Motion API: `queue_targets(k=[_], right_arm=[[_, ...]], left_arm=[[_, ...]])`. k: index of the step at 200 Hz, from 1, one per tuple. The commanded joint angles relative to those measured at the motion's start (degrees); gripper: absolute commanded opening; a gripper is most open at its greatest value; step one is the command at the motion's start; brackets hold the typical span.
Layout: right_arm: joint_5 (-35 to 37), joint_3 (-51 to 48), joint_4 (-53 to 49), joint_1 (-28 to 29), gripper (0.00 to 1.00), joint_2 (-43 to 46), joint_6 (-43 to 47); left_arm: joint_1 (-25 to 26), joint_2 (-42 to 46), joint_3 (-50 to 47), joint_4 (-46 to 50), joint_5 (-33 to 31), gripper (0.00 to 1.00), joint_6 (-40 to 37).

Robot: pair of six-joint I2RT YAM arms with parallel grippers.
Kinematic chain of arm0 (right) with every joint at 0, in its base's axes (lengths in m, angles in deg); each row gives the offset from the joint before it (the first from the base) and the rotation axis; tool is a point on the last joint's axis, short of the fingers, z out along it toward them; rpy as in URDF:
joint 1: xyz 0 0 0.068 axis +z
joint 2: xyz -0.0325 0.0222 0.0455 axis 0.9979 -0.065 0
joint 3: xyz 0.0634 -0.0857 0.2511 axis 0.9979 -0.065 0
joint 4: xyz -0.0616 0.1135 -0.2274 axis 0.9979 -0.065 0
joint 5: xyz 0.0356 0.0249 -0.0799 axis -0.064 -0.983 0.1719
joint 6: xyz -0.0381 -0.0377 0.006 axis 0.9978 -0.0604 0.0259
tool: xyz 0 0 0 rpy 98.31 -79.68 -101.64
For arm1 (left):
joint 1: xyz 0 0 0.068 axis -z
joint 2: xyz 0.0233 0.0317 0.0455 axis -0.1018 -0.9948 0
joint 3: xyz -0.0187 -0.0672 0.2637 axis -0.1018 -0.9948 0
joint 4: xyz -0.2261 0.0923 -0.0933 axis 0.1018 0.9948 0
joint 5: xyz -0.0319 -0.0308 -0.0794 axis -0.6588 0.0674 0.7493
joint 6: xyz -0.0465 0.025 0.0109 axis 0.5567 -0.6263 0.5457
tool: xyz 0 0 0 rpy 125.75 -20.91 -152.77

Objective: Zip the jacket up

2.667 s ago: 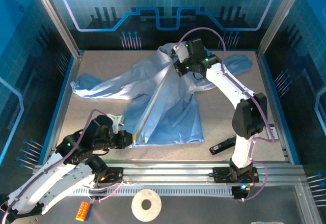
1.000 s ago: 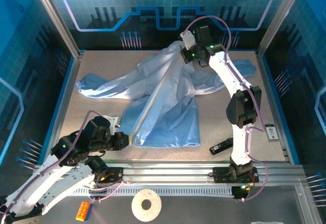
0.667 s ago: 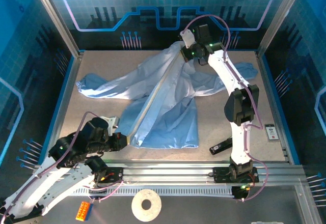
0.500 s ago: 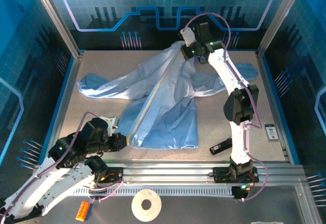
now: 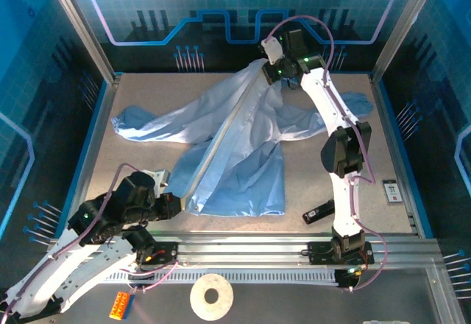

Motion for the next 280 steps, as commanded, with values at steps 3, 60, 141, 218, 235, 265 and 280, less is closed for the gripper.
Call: queue_targets(k=[3, 60, 141, 218, 235, 265, 280], right_arm=[[3.7, 3.6, 3.9, -3.6, 0.0, -1.1, 0.2], [3.1, 5.6, 3.9, -4.8, 0.0, -2.6, -0.5], [3.6, 6.9, 5.6, -5.2, 0.0, -4.2, -0.3], [4.8, 6.9, 6.8, -5.1, 0.0, -4.5, 1.0], [5.2, 6.9, 6.9, -5.1, 0.0, -4.5, 1.5], [5.9, 6.8, 7.1, -5.1, 0.0, -4.5, 1.9], [6.3, 6.9, 7.2, -5.0, 0.0, -4.7, 2.3]], left_arm=[[0.2, 1.3, 1.5, 7.5, 1.0, 0.0, 1.3], [0.2, 1.5, 1.5, 8.0, 0.5, 0.0, 2.3], [0.2, 1.4, 0.8, 8.4, 0.0, 0.0, 3.3], [0.2, 1.6, 0.5, 9.5, -0.5, 0.0, 3.9], [0.2, 2.0, 0.3, 9.8, -0.6, 0.0, 4.2], [0.2, 2.7, 0.1, 10.6, -1.0, 0.0, 4.6], [0.2, 3.1, 0.2, 11.5, -2.0, 0.0, 4.7]])
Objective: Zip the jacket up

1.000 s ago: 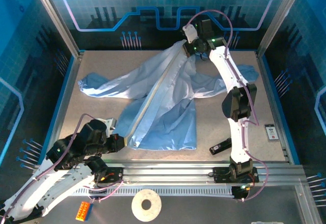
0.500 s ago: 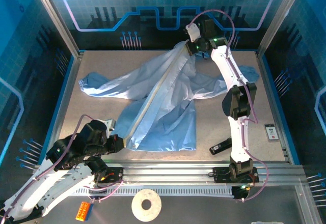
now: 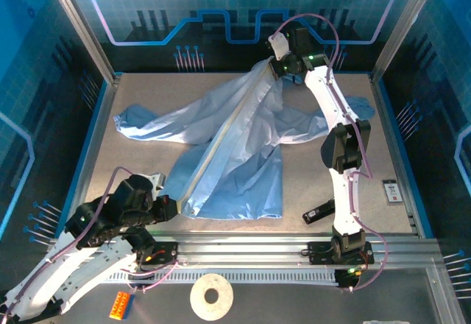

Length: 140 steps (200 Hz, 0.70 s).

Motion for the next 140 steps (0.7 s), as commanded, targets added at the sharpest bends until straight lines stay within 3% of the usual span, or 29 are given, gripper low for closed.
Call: queue_targets(k=[1, 42, 104, 140], right_arm=[[5.5, 2.9, 5.7, -2.3, 0.0, -0.9, 1.0], [6.4, 1.7, 5.9, -1.5, 0.0, -0.7, 1.2], [12.2, -12.8, 16.4, 2.1, 0.0, 3.4, 6.0], [15.5, -11.4, 17.6, 2.8, 0.0, -0.2, 10.5]], left_arm=[[0.2, 1.3, 0.2, 7.8, -0.6, 0.0, 1.7], [0.2, 2.0, 0.2, 8.0, -1.7, 0.0, 2.6], [0.2, 2.0, -0.1, 7.4, -2.7, 0.0, 2.8], [0.2, 2.0, 0.1, 7.7, -3.2, 0.0, 2.8]])
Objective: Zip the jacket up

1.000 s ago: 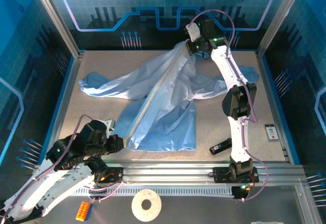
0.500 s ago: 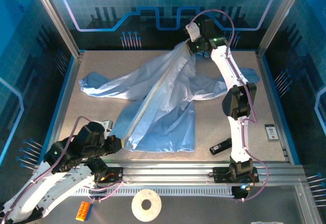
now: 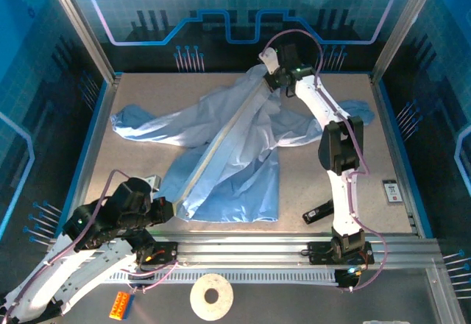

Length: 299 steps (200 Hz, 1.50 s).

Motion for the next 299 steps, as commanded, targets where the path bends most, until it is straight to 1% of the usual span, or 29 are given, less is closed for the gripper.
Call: queue_targets(k=[1, 32, 74, 127, 224, 299], right_arm=[[6.4, 1.9, 6.9, -0.1, 0.0, -1.1, 4.3], [7.1, 4.4, 6.9, -0.6, 0.0, -3.1, 5.0], [6.7, 7.7, 6.1, -1.9, 0.0, -5.9, 3.7], [4.4, 9.4, 6.0, -3.8, 0.0, -6.8, 1.6], [1.5, 14.0, 5.0, -6.1, 0.0, -9.4, -2.1], [0.9, 18.8, 4.6, -7.7, 0.0, -12.2, -4.0]], left_arm=[[0.2, 0.9, 0.1, 4.3, -0.8, 0.0, 1.4], [0.2, 0.8, 0.0, 4.3, -1.0, 0.0, 1.7], [0.2, 0.6, -0.2, 4.1, -1.1, 0.0, 2.2], [0.2, 0.5, 1.3, 6.6, -2.0, 0.0, 2.1], [0.2, 0.5, 0.1, 5.3, -2.1, 0.0, 3.0], [0.2, 0.2, -0.8, 4.5, -2.3, 0.0, 3.8]])
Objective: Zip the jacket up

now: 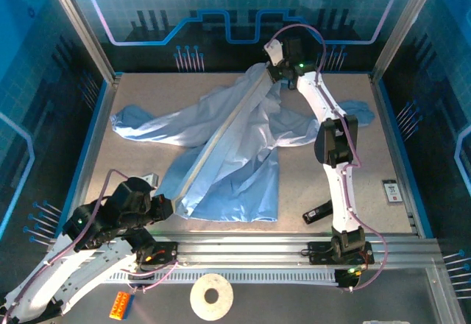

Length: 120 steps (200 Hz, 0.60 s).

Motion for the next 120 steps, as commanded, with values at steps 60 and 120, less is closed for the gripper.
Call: queue_targets(k=[60, 120], right_arm=[[3.8, 7.3, 5.2, -5.3, 0.0, -3.8, -3.1], [3.3, 9.7, 6.7, -6.4, 0.0, -5.6, -4.7]], left_arm=[[0.2, -1.9, -3.8, 1.0, 1.6, 0.0, 1.4], [-5.0, -8.3, -6.9, -5.4, 7.7, 0.0, 0.7]])
